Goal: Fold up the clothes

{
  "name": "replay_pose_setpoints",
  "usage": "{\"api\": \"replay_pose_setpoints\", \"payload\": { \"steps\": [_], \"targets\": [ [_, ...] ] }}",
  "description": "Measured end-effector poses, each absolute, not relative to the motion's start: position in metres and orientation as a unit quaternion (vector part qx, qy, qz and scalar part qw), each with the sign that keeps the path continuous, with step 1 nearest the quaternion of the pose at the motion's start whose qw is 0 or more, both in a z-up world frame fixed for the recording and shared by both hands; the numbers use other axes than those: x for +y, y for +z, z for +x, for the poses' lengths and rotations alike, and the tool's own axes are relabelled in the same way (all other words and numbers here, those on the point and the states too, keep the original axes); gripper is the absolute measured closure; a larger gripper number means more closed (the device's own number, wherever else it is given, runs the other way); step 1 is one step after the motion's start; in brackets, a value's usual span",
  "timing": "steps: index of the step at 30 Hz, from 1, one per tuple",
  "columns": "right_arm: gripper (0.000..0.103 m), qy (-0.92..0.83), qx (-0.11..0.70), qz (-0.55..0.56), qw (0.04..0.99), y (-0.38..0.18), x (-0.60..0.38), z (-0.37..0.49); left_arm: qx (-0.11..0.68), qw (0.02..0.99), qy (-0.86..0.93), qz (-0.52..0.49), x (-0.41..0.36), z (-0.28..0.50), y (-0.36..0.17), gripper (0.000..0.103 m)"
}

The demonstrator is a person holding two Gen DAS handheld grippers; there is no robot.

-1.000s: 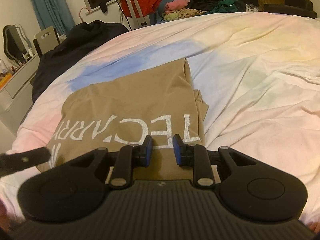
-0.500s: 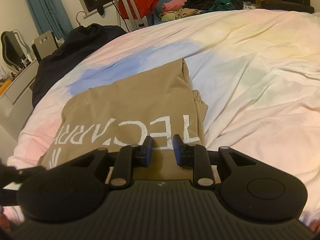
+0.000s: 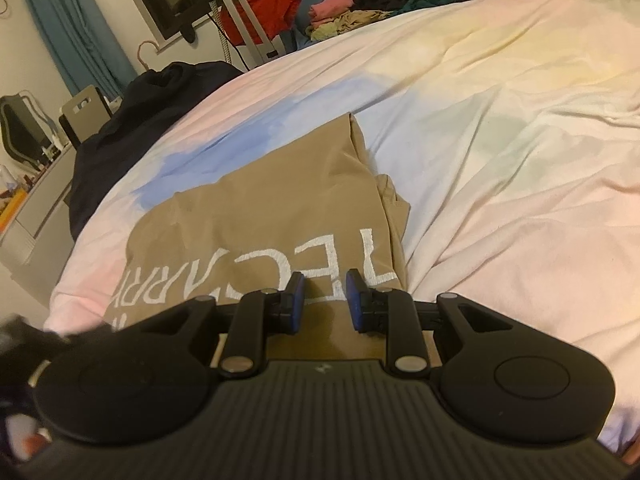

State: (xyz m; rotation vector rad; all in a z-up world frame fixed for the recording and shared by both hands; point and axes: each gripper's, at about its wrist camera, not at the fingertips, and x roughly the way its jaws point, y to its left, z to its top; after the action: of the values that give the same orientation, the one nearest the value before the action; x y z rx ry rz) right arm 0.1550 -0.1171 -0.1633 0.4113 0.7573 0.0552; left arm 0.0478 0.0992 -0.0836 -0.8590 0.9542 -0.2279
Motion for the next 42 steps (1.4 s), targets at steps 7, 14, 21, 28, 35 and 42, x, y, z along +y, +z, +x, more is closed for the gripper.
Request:
{"api": "replay_pose_setpoints", "payload": {
  "steps": [7,14,21,28,35,42],
  "targets": [
    [0.078,0.018,0.366,0.206,0.907,-0.164,-0.12,0.155,0.341,0.834,-0.176,-0.396,0.09,0.042,-0.057,0.032],
    [0.078,0.021,0.365,0.235,0.901,-0.165,-0.125,0.154,0.417,0.793,-0.117,-0.429,0.088,0.065,-0.089,0.036],
    [0.017,0.067,0.267,0.382,0.882,-0.129,-0.155,0.116,0.384,0.797,-0.143,-0.445,0.084,0.073,-0.068,0.044],
    [0.002,0.173,0.343,0.562,0.732,-0.173,-0.14,0.12,0.417,0.788,-0.11,-0.441,0.088,0.084,-0.079,0.055],
    [0.002,0.174,0.39,0.623,0.655,-0.224,-0.123,0.134,0.35,0.764,-0.145,-0.521,0.103,0.075,-0.078,0.077],
    [0.009,0.062,0.317,0.647,0.691,-0.231,-0.158,0.129,0.332,0.75,-0.153,-0.552,0.111,0.078,-0.083,0.079]
  ]
}}
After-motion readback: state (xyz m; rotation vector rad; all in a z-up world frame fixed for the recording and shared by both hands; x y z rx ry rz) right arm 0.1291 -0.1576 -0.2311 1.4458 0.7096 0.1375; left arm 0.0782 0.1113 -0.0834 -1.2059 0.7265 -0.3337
